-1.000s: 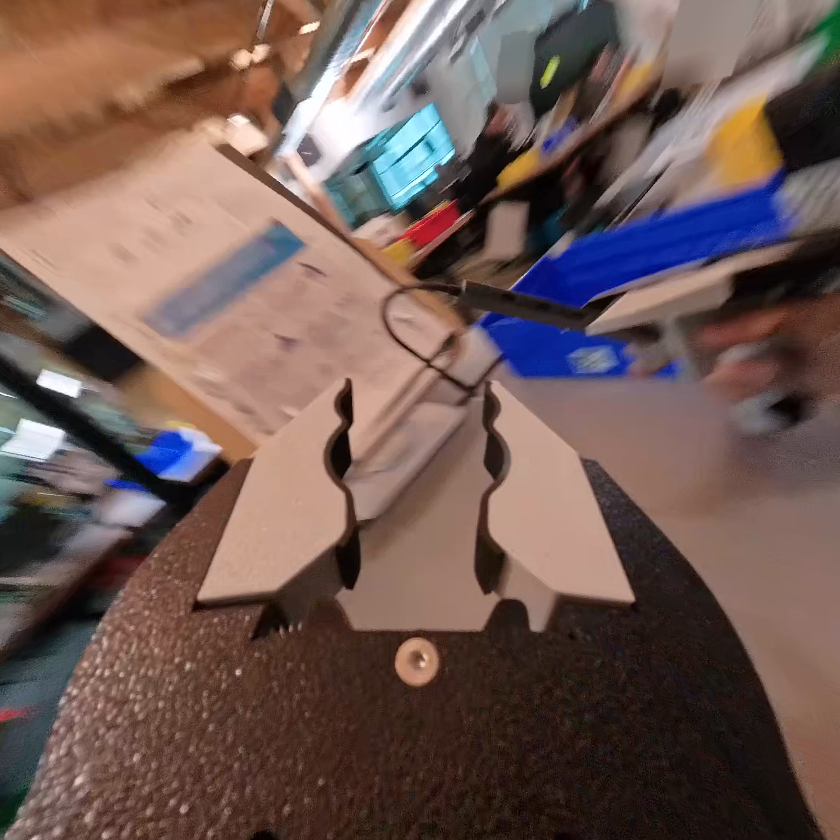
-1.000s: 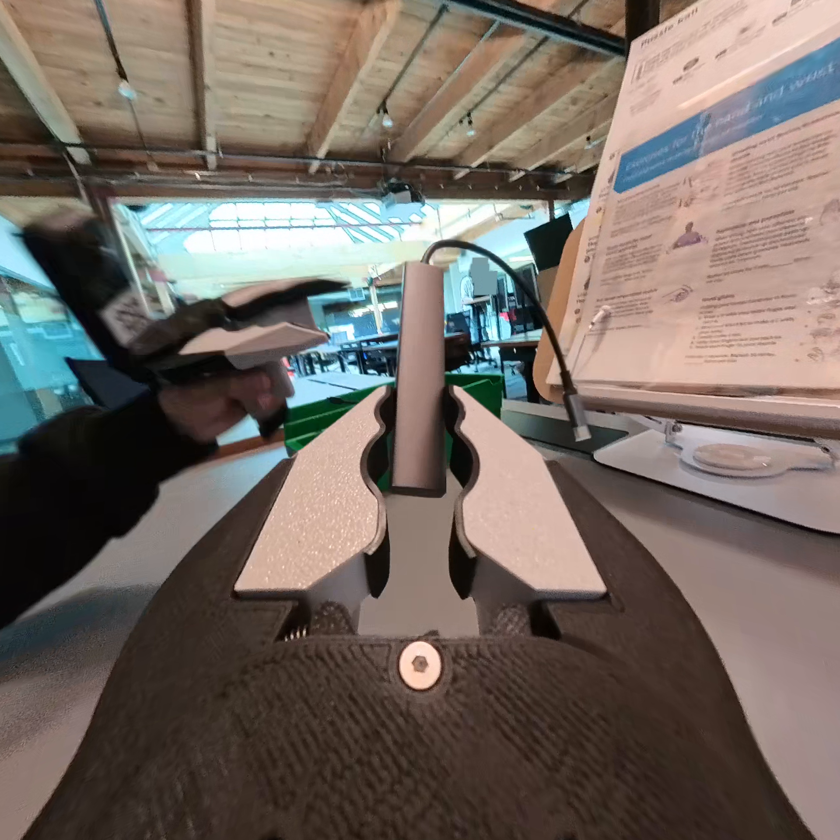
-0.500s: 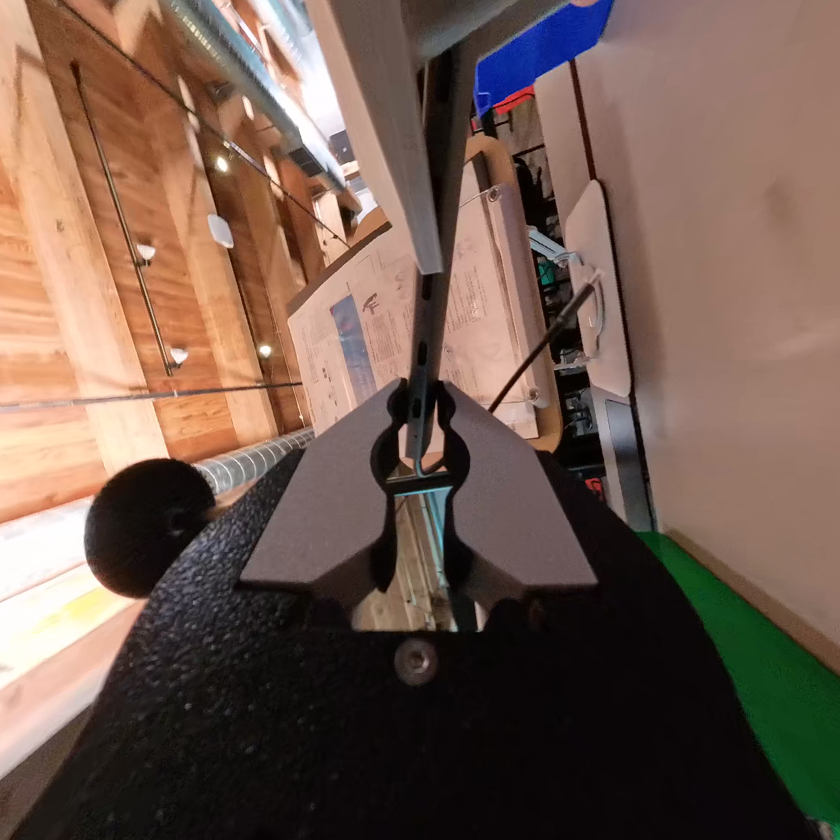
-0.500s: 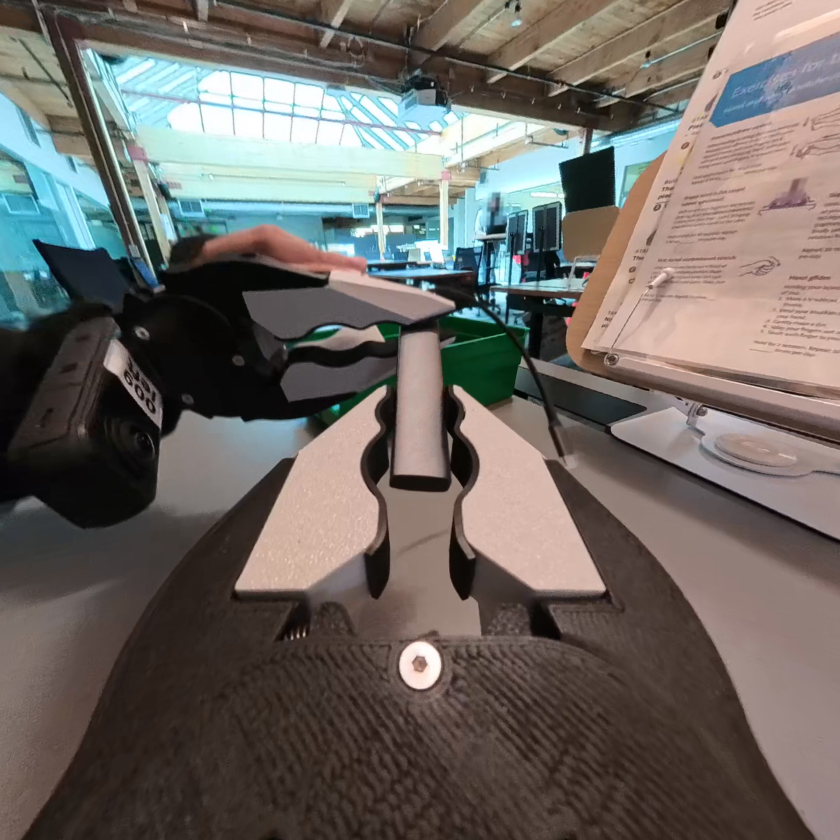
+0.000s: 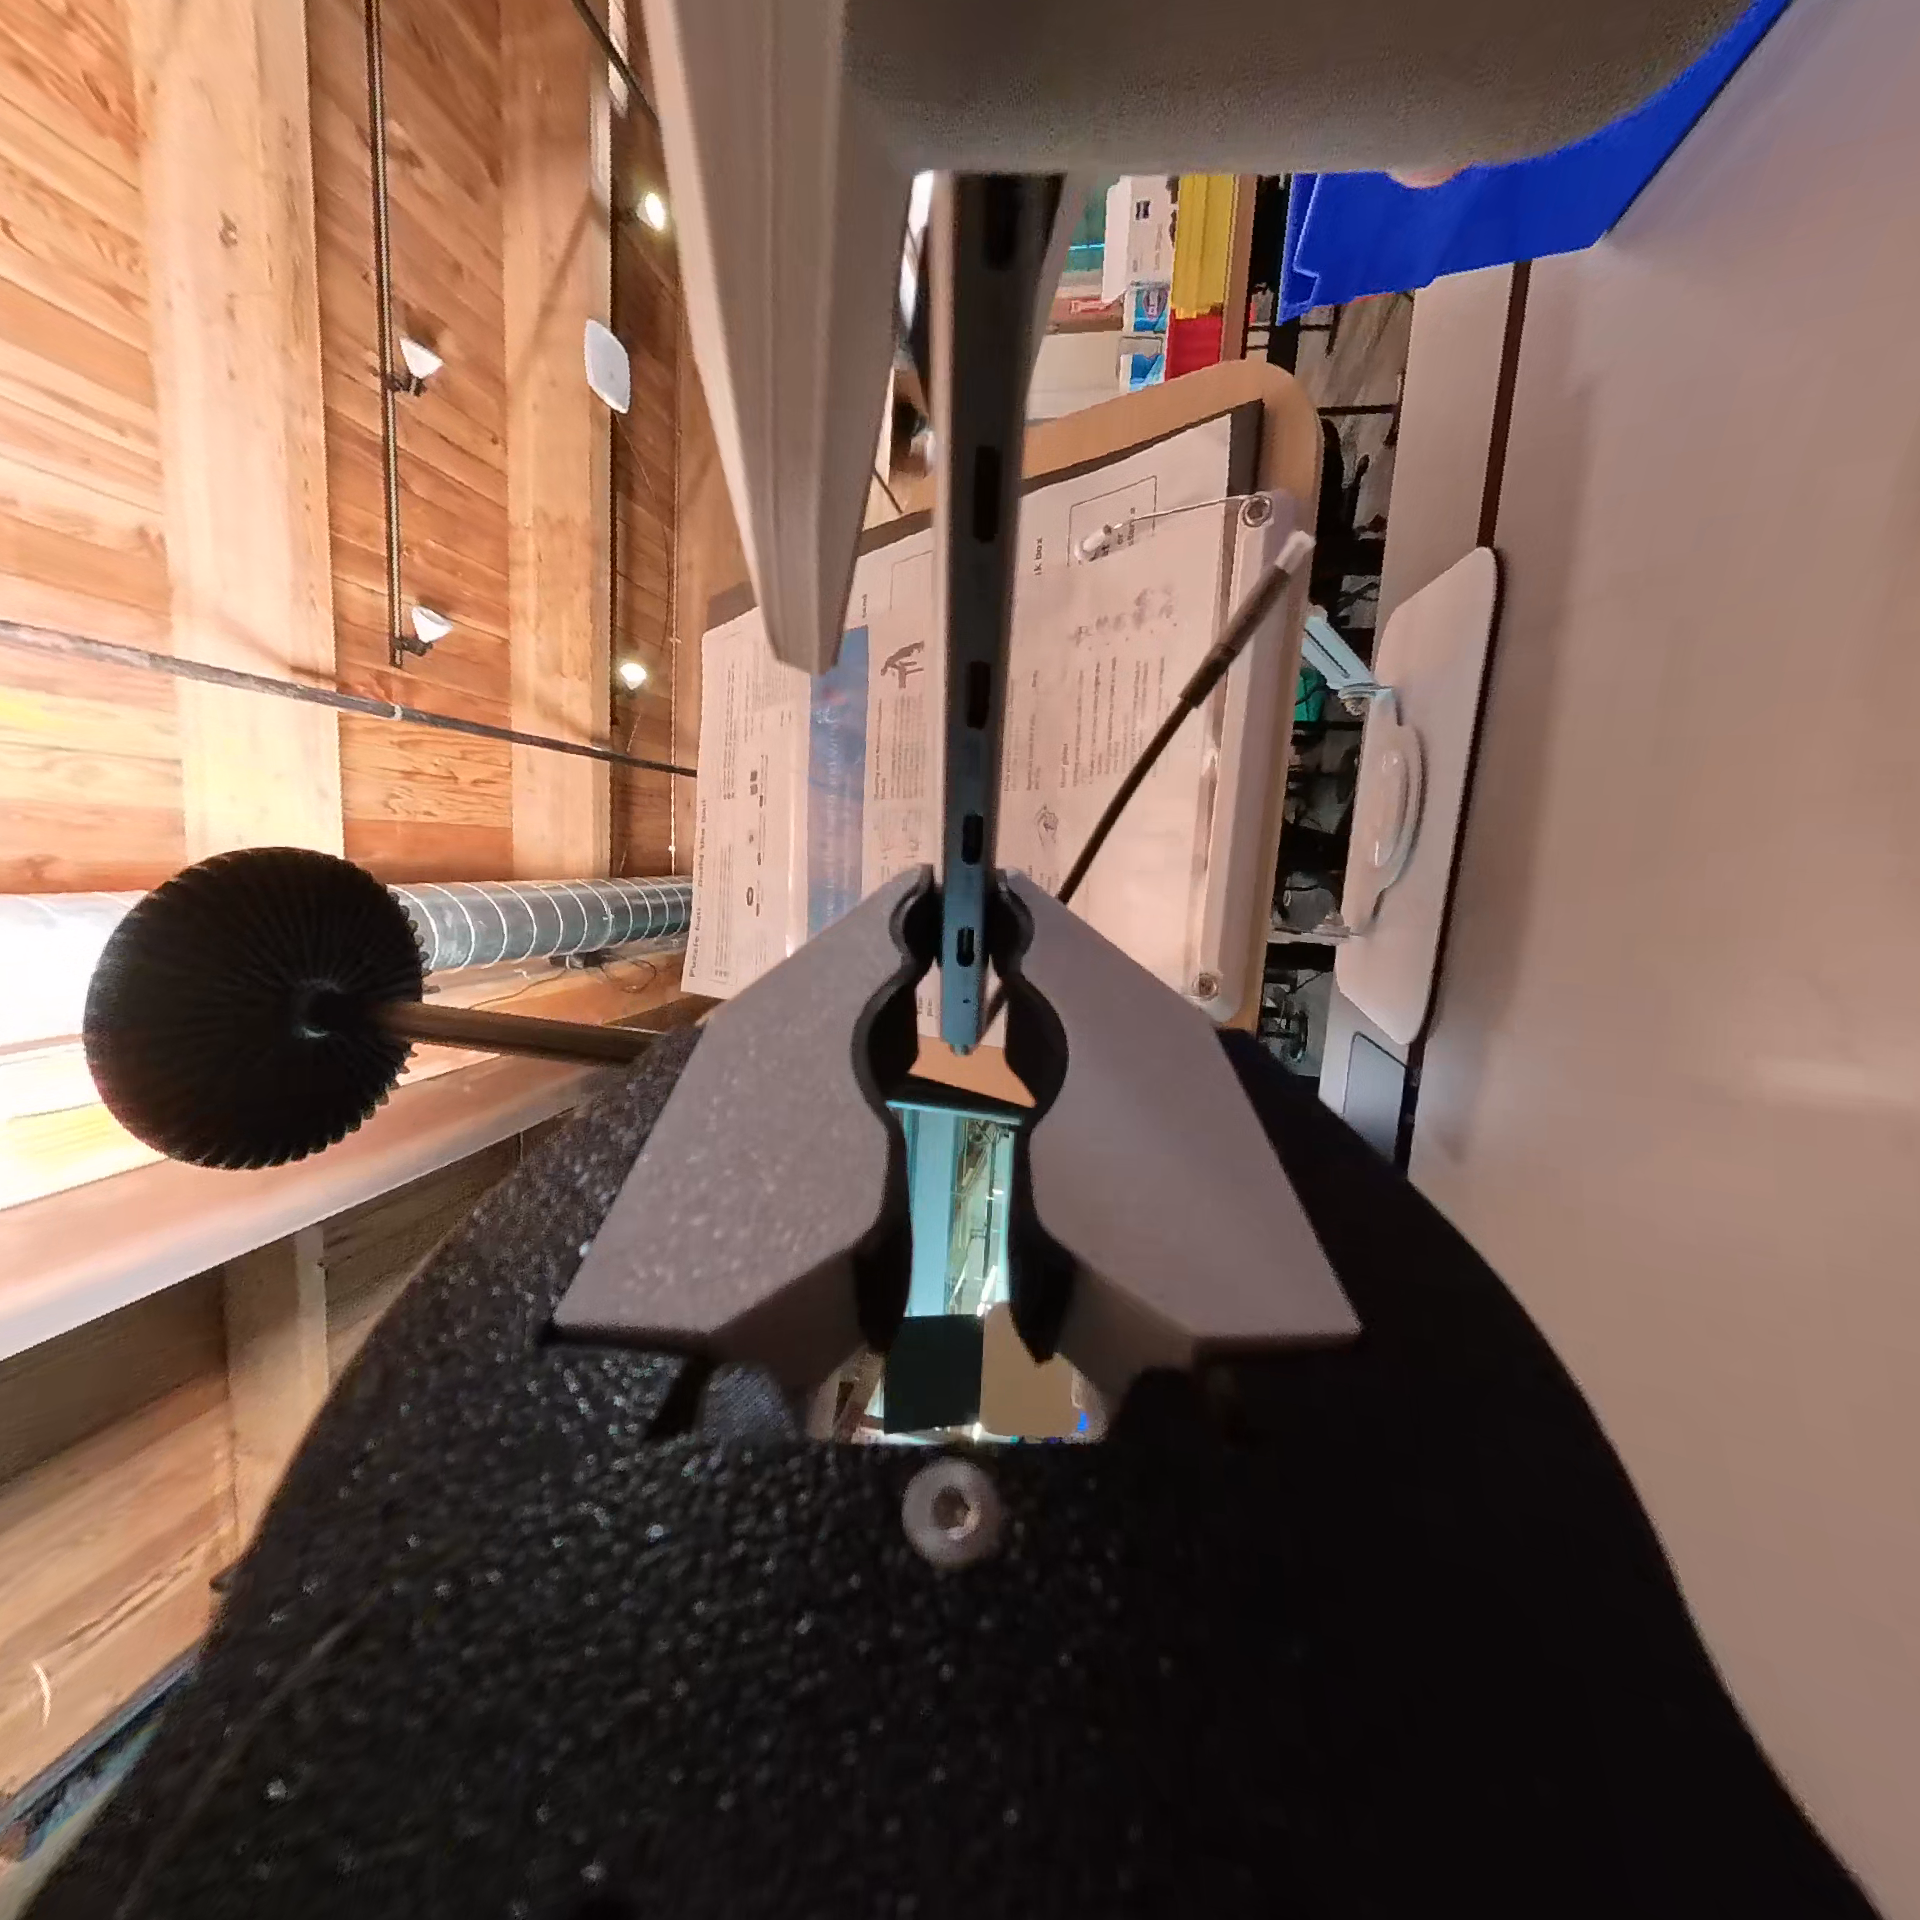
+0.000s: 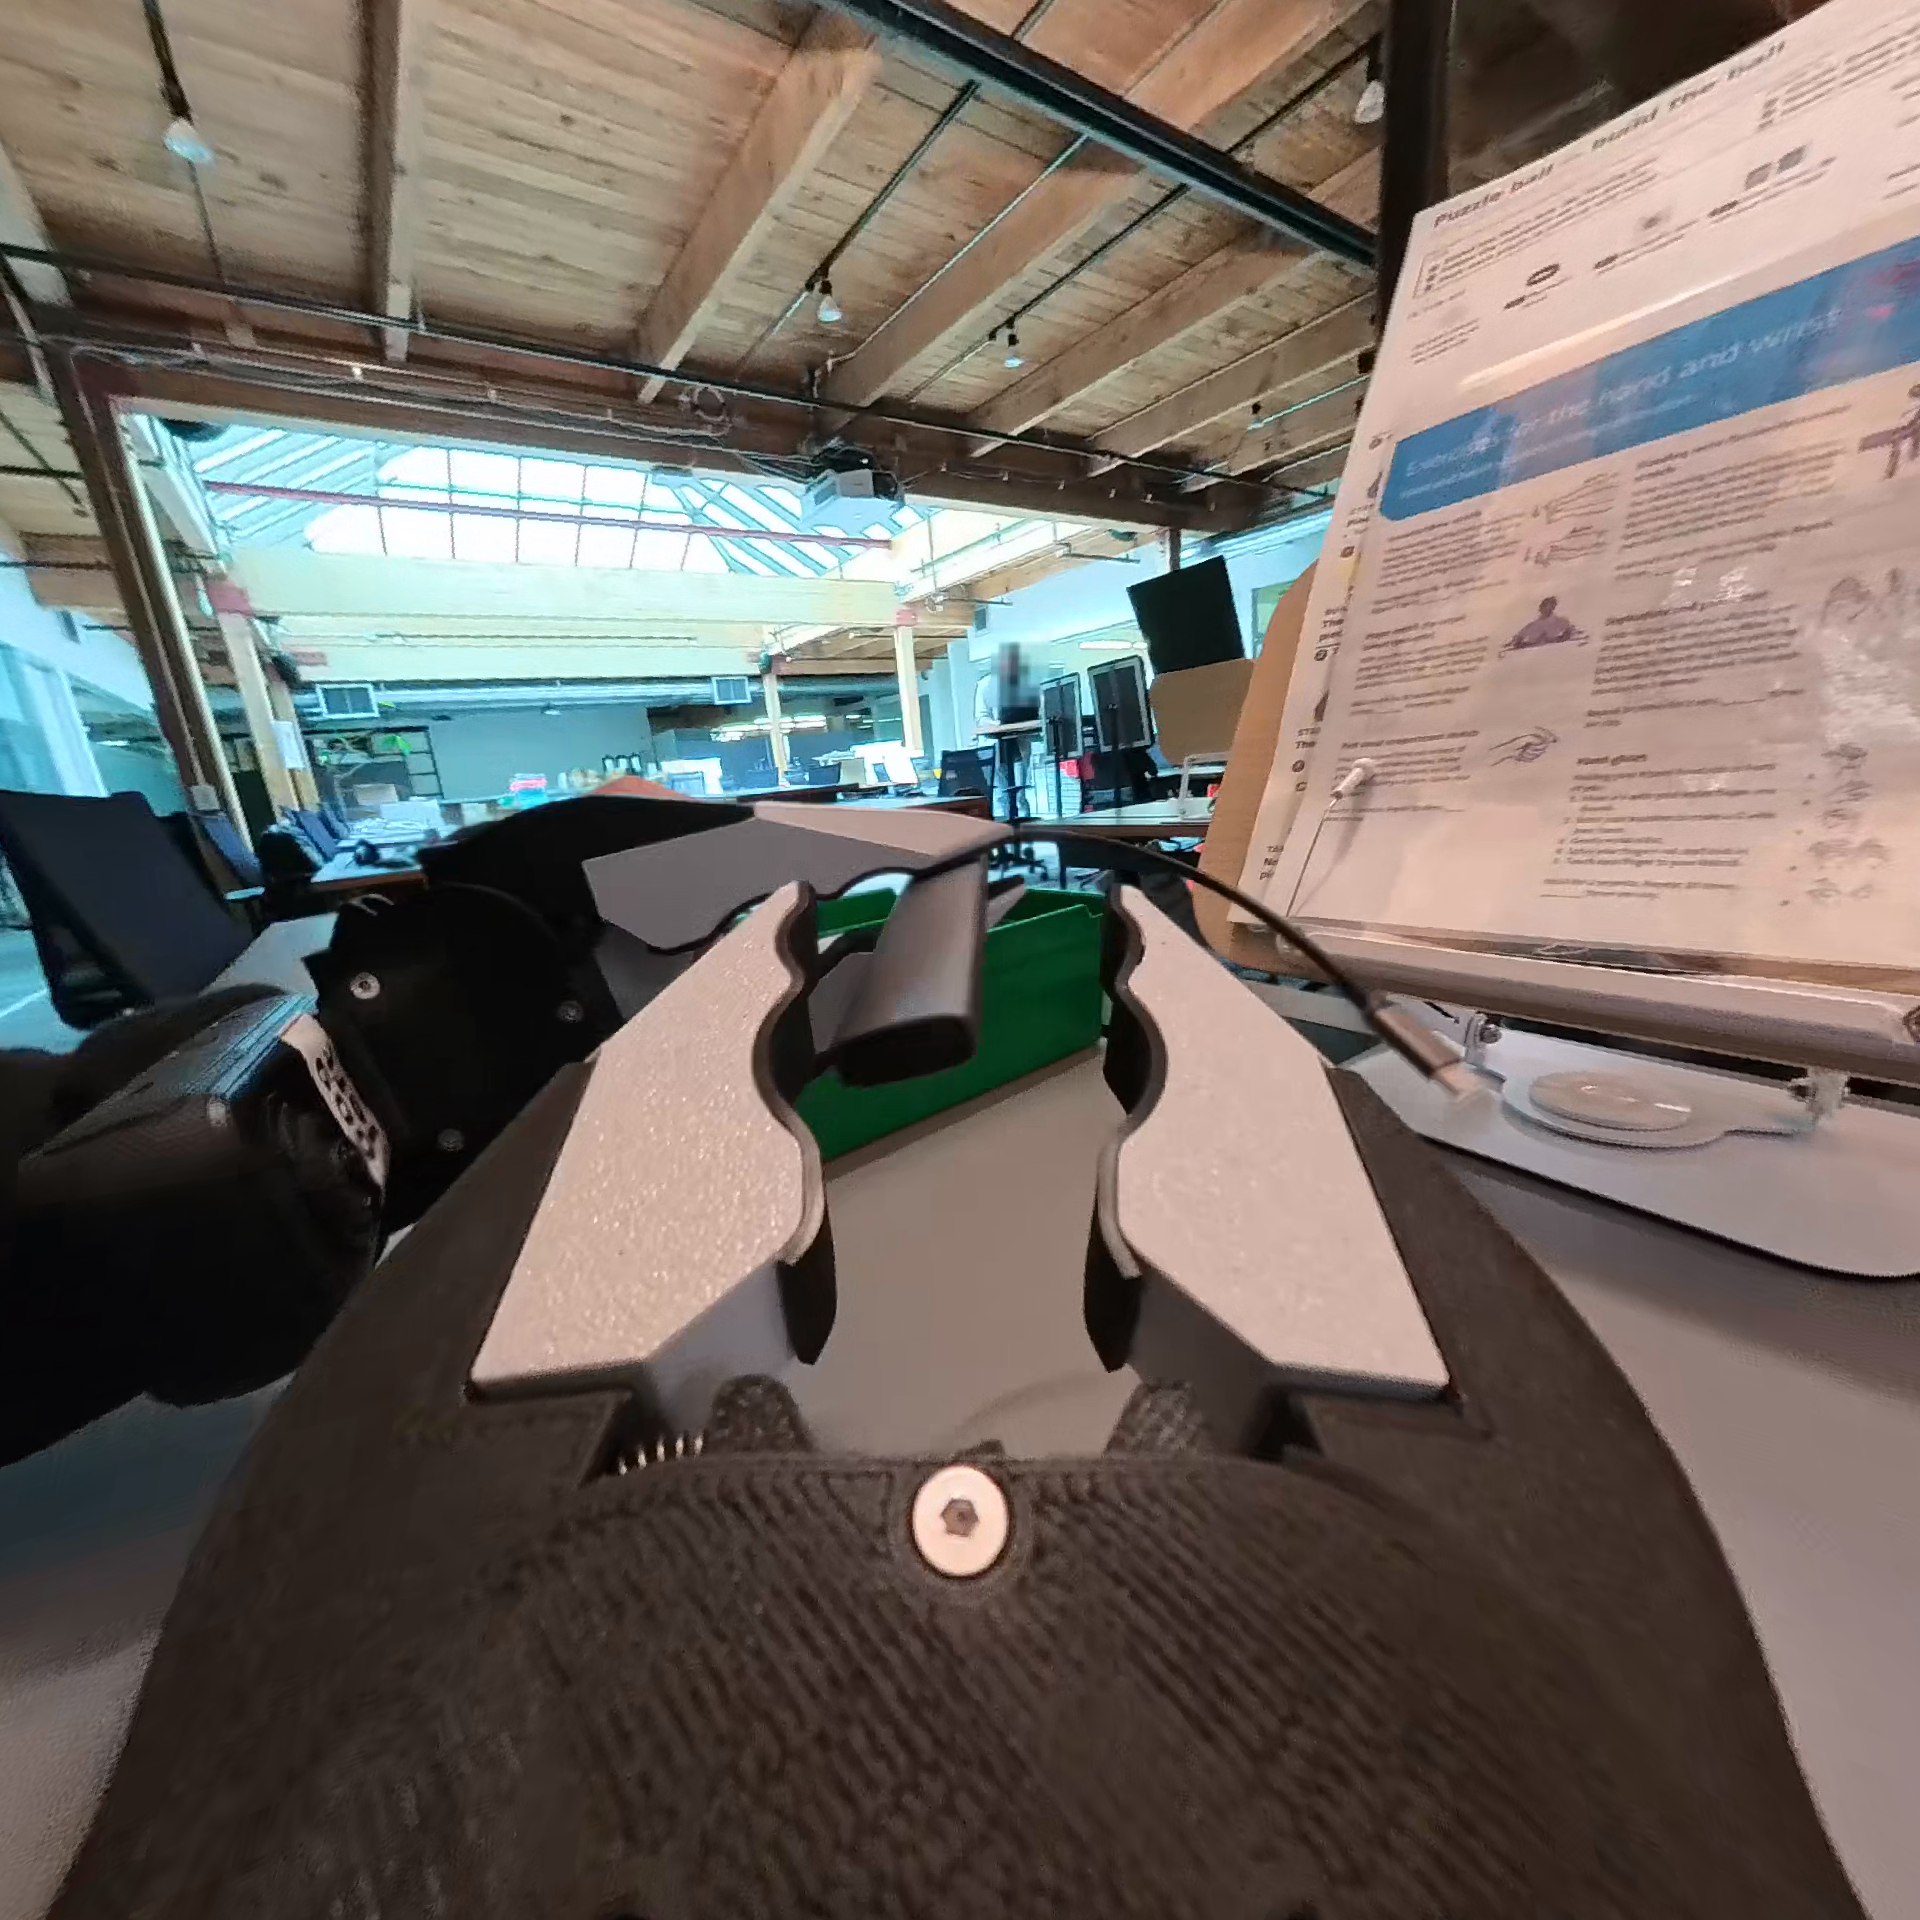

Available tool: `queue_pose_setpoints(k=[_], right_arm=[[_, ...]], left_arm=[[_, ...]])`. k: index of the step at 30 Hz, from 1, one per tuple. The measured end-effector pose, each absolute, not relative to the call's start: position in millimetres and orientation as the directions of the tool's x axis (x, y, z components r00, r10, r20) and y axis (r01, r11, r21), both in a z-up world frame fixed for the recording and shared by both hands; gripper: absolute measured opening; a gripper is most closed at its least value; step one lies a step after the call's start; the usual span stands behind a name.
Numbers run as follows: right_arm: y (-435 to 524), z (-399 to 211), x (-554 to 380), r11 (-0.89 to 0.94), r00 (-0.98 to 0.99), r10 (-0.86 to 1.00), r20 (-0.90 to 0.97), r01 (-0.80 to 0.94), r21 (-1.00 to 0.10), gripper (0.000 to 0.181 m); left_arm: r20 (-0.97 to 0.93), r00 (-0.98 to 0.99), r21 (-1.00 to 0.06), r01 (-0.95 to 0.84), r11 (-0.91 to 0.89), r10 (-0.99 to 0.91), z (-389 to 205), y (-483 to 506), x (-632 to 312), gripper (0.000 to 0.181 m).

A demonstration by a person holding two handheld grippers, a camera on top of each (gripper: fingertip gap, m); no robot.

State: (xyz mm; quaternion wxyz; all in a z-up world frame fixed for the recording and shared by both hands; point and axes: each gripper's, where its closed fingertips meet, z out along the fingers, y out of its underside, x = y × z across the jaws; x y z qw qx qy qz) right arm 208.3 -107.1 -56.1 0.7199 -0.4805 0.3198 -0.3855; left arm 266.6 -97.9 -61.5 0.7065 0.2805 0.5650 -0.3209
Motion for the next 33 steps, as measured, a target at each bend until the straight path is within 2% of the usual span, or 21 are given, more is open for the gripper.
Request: queue_pose_setpoints(k=[6, 11, 16, 18, 19, 21, 23, 27, 30, 33], right_arm=[[-101.1, -64.2, 212.6, 0.141, 0.451, -0.892, -0.015, 0.247, -0.959, 0.051], [-104.9, -72.1, 217.7, 0.064, 0.394, -0.918, 0.035, 0.235, -0.970, 0.023], [-103.9, -74.8, 217.9, 0.025, 0.397, -0.915, 0.068, 0.222, -0.975, 0.022], [-105.4, -73.6, 218.3, 0.045, 0.397, -0.917, 0.046, 0.217, -0.975, 0.022], [-108.9, -72.6, 218.8, 0.087, 0.400, -0.916, 0.004, 0.211, -0.974, 0.022], [-119.6, -69.5, 218.5, 0.211, 0.432, -0.895, -0.110, 0.194, -0.958, 0.022], [-135.8, -66.1, 218.4, 0.324, 0.442, -0.871, -0.217, 0.184, -0.928, 0.022], [-150.0, -61.2, 216.3, 0.417, 0.464, -0.836, -0.294, 0.187, -0.890, 0.022], [-147.9, -63.6, 217.4, 0.414, 0.467, -0.835, -0.292, 0.182, -0.892, 0.022], [-150.6, -69.4, 220.4, 0.361, 0.417, -0.872, -0.254, 0.200, -0.911, 0.022]], left_arm=[[-0.979, 0.156, 0.037, 0.771, 0.635, -0.132, -61.2, -104.3, 265.8, 0.007], [-0.981, 0.156, 0.049, 0.771, 0.635, -0.114, -65.0, -106.5, 265.1, 0.007], [-0.983, 0.150, 0.052, 0.773, 0.633, -0.103, -67.4, -108.5, 266.1, 0.007], [-0.987, 0.113, 0.012, 0.772, 0.635, -0.118, -67.5, -109.0, 267.1, 0.008], [-0.988, 0.076, -0.029, 0.770, 0.637, -0.138, -66.1, -107.7, 268.0, 0.012], [-0.978, -0.025, -0.155, 0.755, 0.637, -0.209, -59.9, -98.7, 271.4, 0.039], [-0.939, -0.150, -0.317, 0.727, 0.609, -0.310, -51.2, -83.2, 273.6, 0.048], [-0.810, -0.377, -0.580, 0.628, 0.519, -0.449, -44.0, -50.2, 269.1, 0.047], [-0.704, -0.485, -0.709, 0.509, 0.488, -0.518, -47.2, -22.5, 266.4, 0.042], [-0.551, -0.566, -0.832, 0.317, 0.456, -0.613, -54.9, 16.0, 272.2, 0.040]])
